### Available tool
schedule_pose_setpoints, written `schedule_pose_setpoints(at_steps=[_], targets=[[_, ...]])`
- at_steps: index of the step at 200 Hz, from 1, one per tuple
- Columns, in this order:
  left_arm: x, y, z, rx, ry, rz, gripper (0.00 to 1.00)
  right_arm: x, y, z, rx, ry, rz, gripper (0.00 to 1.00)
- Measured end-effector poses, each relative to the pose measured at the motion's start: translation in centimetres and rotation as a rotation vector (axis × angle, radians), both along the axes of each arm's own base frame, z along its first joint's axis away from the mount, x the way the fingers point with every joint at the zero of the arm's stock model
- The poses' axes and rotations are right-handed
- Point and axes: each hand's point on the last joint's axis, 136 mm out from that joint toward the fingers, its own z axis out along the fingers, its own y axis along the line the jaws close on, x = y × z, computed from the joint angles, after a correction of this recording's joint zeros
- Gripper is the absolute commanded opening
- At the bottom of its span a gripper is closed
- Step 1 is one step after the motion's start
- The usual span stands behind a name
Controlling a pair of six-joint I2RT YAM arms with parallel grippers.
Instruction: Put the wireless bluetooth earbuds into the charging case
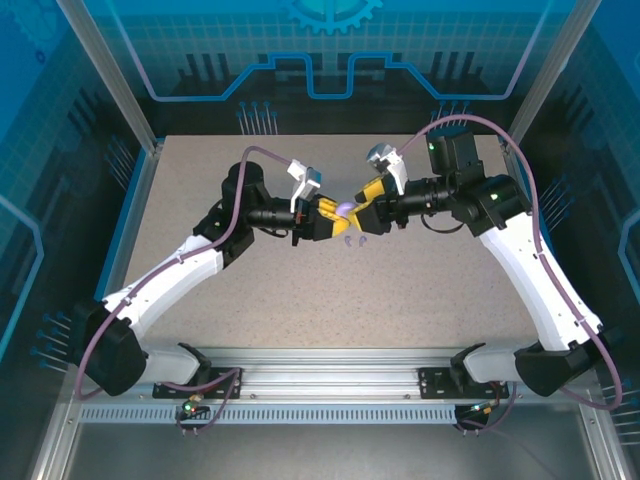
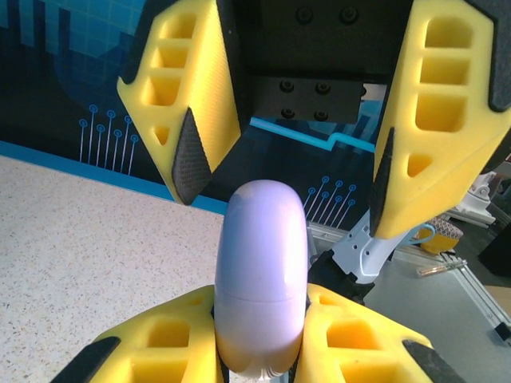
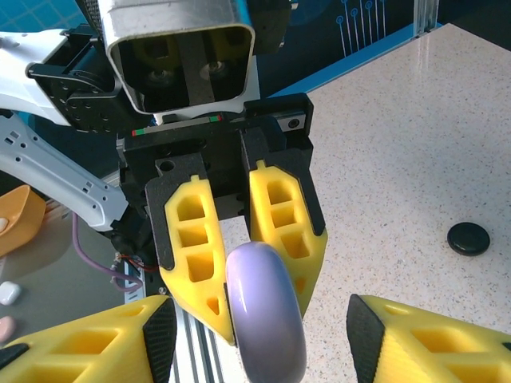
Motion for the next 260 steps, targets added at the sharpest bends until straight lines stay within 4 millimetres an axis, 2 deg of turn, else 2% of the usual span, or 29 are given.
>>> schedule_pose_setpoints(at_steps=[180,223,260], targets=[[-0.3,-0.1,-0.3,0.011,-0.014,-0.012,0.01,1.3,-0.4,-1.1,-0.05,0.002,-0.058,0.61],[-0.2,0.0,-0.8,0.025,0.0,-0.006,0.01,2.0,-0.9,-1.2,-0.054,0.014,-0.1,0.61],[-0.5,-0.1,-0.9,0.029,-0.012,-0.019,0.0,3.4,-1.9,-0.9,-0.057,0.0,-0.177,0.61]])
